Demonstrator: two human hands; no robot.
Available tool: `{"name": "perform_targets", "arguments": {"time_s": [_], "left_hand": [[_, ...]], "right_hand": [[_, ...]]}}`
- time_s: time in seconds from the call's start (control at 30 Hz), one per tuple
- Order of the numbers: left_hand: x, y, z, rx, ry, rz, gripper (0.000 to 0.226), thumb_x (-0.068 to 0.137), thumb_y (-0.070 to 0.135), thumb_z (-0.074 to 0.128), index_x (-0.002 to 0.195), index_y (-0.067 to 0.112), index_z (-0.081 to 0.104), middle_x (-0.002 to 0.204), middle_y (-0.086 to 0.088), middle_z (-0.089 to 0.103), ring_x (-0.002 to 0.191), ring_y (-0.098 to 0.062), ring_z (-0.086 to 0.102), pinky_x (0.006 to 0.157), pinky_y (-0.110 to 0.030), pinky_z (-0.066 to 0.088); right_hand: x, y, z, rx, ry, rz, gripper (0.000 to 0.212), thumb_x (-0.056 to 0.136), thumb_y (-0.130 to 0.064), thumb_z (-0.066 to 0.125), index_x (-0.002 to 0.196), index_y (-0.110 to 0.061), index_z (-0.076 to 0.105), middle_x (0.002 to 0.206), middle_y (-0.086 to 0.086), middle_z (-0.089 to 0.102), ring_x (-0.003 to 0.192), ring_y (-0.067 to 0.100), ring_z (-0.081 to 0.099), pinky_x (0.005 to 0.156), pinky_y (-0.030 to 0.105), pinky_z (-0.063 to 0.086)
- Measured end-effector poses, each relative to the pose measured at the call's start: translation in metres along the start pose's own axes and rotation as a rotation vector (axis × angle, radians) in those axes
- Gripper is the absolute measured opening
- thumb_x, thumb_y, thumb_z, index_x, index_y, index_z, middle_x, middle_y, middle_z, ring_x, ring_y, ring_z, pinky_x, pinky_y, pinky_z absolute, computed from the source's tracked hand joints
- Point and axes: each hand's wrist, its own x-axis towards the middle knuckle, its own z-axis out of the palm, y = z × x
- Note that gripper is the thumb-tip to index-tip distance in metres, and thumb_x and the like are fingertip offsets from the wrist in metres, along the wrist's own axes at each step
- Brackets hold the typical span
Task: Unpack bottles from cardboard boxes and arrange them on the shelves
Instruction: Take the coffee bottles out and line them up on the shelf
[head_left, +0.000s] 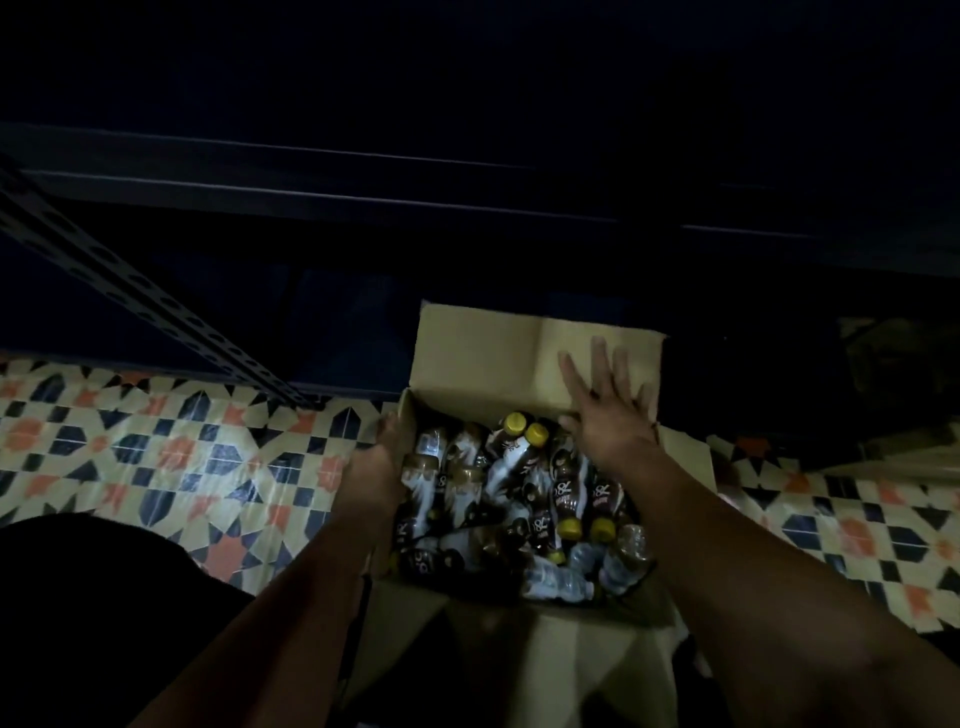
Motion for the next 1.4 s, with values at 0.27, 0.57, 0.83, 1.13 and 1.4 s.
{"name": "perform_targets", "arguments": {"time_s": [0.27, 0.57, 0.83, 1.13, 1.4], "left_hand": [[-0.015, 0.012, -0.011, -0.109, 0.044, 0.033, 0.064, 0.098, 0.006, 0.056, 0.157, 0.01, 0.03, 0.102, -0.021, 0.071, 0.084, -0.031, 0.064, 0.071, -0.034, 0.043], [-0.018, 0.001, 0.001, -0.071, 0.037, 0.017, 0.077, 0.096, 0.004, 0.056, 0.162, 0.019, 0.017, 0.097, -0.014, 0.07, 0.075, -0.017, 0.055, 0.066, -0.027, 0.043], [-0.015, 0.005, 0.018, -0.011, 0.066, -0.041, 0.081, 0.095, 0.003, 0.055, 0.162, 0.015, 0.011, 0.119, -0.017, 0.066, 0.092, -0.024, 0.063, 0.072, -0.032, 0.049], [0.008, 0.059, 0.062, 0.031, 0.243, 0.399, 0.072, 0.091, 0.012, 0.065, 0.157, 0.009, 0.035, 0.16, -0.014, 0.036, 0.148, -0.033, 0.028, 0.122, -0.049, 0.029], [0.034, 0.109, 0.085, -0.354, 0.036, 0.127, 0.044, 0.099, 0.026, 0.062, 0.137, 0.008, 0.051, 0.137, -0.015, 0.055, 0.131, -0.035, 0.047, 0.107, -0.044, 0.042]], "right_hand": [[-0.001, 0.001, 0.014, -0.211, -0.075, 0.025, 0.109, 0.097, -0.018, 0.063, 0.153, -0.04, -0.027, 0.169, 0.011, -0.01, 0.155, 0.039, -0.003, 0.123, 0.061, 0.003], [-0.004, -0.001, 0.004, -0.353, -0.151, -0.084, 0.088, 0.099, -0.001, 0.047, 0.161, -0.022, -0.012, 0.154, 0.017, 0.044, 0.136, 0.037, 0.048, 0.115, 0.047, 0.036], [-0.005, -0.005, 0.007, -0.334, -0.149, -0.064, 0.092, 0.101, -0.009, 0.05, 0.158, -0.023, -0.021, 0.163, 0.022, 0.025, 0.147, 0.043, 0.03, 0.12, 0.054, 0.026], [-0.072, 0.004, 0.07, 0.045, 0.156, -0.146, 0.074, 0.104, -0.06, 0.029, 0.163, -0.023, 0.006, 0.169, 0.017, -0.008, 0.156, 0.034, -0.01, 0.125, 0.056, 0.004], [-0.093, 0.015, 0.097, -0.155, -0.056, -0.188, 0.127, 0.059, -0.044, 0.09, 0.159, -0.023, 0.014, 0.162, 0.021, 0.029, 0.147, 0.042, 0.031, 0.12, 0.064, 0.016]]}}
